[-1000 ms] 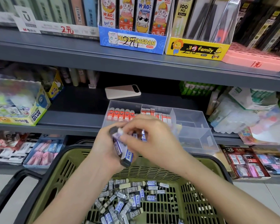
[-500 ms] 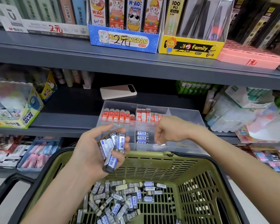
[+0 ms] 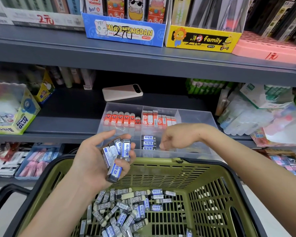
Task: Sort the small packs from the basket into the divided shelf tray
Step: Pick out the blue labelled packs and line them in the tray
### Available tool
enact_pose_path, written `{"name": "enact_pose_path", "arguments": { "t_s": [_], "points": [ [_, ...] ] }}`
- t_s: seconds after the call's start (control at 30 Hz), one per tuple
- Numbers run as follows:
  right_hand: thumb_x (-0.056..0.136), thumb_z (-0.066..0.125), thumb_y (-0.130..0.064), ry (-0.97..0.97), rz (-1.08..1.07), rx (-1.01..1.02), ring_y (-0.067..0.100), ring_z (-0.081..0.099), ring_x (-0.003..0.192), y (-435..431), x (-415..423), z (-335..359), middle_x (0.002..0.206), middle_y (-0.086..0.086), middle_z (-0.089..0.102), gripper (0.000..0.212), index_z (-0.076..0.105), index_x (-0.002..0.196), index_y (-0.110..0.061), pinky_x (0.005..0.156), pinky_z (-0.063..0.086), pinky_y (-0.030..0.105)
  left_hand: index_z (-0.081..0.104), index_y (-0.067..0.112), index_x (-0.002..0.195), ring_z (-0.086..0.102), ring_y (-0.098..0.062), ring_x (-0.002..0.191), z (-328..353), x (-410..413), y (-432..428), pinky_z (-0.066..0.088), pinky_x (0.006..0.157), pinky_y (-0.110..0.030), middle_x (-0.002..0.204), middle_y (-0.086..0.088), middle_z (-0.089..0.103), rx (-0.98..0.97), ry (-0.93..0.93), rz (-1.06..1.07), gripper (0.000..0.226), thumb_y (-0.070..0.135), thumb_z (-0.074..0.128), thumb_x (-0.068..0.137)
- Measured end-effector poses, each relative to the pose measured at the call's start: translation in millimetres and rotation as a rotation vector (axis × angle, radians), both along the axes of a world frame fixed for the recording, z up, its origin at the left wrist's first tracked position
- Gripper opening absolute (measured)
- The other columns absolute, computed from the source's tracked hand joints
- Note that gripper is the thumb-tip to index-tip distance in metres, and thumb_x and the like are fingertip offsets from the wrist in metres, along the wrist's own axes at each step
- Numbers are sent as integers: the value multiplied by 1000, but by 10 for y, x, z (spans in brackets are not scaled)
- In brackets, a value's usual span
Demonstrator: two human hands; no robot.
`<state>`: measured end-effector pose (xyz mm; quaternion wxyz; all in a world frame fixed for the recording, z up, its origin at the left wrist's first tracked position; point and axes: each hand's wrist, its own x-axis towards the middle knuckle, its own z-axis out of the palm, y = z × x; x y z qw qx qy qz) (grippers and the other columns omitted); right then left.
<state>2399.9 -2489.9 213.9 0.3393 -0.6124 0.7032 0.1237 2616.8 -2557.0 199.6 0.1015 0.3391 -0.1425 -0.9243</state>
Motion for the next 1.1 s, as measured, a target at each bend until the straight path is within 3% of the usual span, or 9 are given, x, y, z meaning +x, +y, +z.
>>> {"name": "enact_pose_path", "arguments": {
  "t_s": [0.1, 0.27, 0.37, 0.47, 0.6, 0.77, 0.83, 1.0, 1.1],
  "points": [
    [100, 37, -39, 48, 35, -7, 8, 37, 56, 10, 29, -26, 60, -9, 39, 43, 40, 60, -24, 57, 32, 24, 73, 0, 80, 57, -23, 61, -9, 2, 1, 39, 33, -21, 82, -17, 63, 0, -7, 2, 31, 25, 67, 62],
    [101, 31, -40, 30, -4, -97, 11, 37, 57, 91, 62, -64, 61, -4, 38, 44, 40, 62, -21, 59, 31, 29, 73, 0, 79, 56, -22, 60, 9, -1, 16, 39, 32, -21, 81, -16, 63, 13, -17, 14, 30, 26, 63, 68],
    [101, 30, -38, 12, -90, -205, 13, 53, 75, 172, 83, -97, 77, -5, 58, 41, 62, 85, -18, 73, 41, 30, 73, -1, 80, 56, -23, 60, 26, -20, 31, 40, 33, -21, 82, -16, 62, 31, -15, 29, 31, 26, 62, 70],
    [101, 31, -34, -15, -222, -447, 17, 60, 96, 270, 97, -99, 99, -1, 69, 42, 66, 105, -11, 87, 45, 32, 73, -2, 79, 57, -23, 60, 35, -53, 48, 40, 33, -20, 82, -17, 62, 50, -14, 57, 31, 25, 62, 69],
    [96, 40, -39, -288, -435, -836, 9, 63, 82, 449, 351, 33, 80, -6, 70, 35, 69, 88, -20, 79, 49, 30, 71, -3, 74, 57, -22, 57, 83, -154, 112, 41, 35, -19, 77, -15, 62, 55, -3, 146, 27, 21, 63, 65],
    [65, 65, -58, -563, -567, -843, 0, 55, 56, 555, 953, 45, 67, -9, 65, 33, 61, 78, -28, 55, 41, 11, 64, 7, 71, 54, -19, 52, 105, -337, 231, 48, 58, -26, 68, -9, 61, -68, -25, 348, 14, 19, 60, 66],
    [63, 74, -48, -550, -641, -870, 1, 54, 53, 533, 1068, 5, 64, -12, 62, 31, 56, 79, -29, 54, 43, 13, 63, 10, 68, 53, -20, 57, 112, -371, 274, 47, 69, -33, 66, -7, 60, -102, -23, 405, 11, 19, 58, 72],
    [73, 77, -11, -701, -836, -832, 13, 54, 60, 477, 1071, 26, 70, 2, 63, 29, 57, 87, -27, 64, 52, 40, 65, 10, 62, 53, -20, 57, 126, -386, 346, 49, 62, -30, 63, -8, 58, -150, 85, 533, 6, 15, 62, 61],
    [75, 74, -3, -842, -833, -767, 10, 55, 61, 515, 853, 136, 72, -1, 62, 26, 66, 93, -19, 57, 49, 23, 65, 7, 73, 60, -24, 64, 110, -349, 270, 56, 64, -30, 69, -10, 64, -161, 57, 569, 15, 11, 64, 59]
  ]
}}
